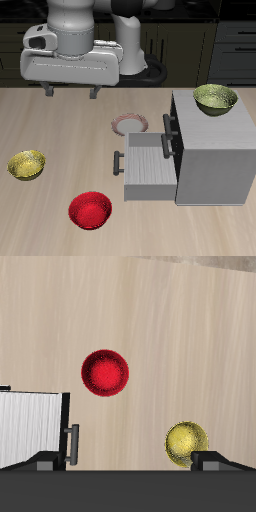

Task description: Place the red bowl in the bottom drawer of the white cabinet

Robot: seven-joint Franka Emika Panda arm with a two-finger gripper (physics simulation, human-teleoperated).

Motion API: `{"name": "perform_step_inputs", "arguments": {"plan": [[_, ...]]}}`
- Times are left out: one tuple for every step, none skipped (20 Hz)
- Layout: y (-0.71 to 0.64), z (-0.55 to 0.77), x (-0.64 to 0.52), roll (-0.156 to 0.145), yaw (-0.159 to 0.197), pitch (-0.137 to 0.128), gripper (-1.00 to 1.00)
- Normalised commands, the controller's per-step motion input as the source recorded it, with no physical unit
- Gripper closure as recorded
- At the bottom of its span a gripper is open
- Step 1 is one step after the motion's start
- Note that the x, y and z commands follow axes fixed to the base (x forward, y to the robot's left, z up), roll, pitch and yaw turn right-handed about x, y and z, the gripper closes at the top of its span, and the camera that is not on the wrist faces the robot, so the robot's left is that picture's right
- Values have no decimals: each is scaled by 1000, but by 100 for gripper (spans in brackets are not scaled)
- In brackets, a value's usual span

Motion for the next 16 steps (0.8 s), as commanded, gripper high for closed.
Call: {"name": "perform_step_inputs", "arguments": {"plan": [[-19,-14,-22,0,0,0,-100],[151,-32,664,-3,-22,-36,-100],[83,-13,344,37,-24,-47,-100],[30,-37,320,-34,-6,-16,-100],[75,-46,322,-46,-39,-17,-100],[157,-23,357,13,54,-24,-100],[215,-1,333,54,-41,-28,-100],[178,-56,404,30,41,-31,-100],[159,-79,330,-29,4,12,-100],[202,-61,362,75,-75,22,-100],[132,-51,337,-26,26,7,-100],[187,-48,260,-9,-44,9,-100],[121,-38,100,24,-8,-12,-100],[282,-88,439,6,-11,44,-100],[220,-59,239,24,-52,21,-100],[200,-53,217,34,38,-1,-100]]}}
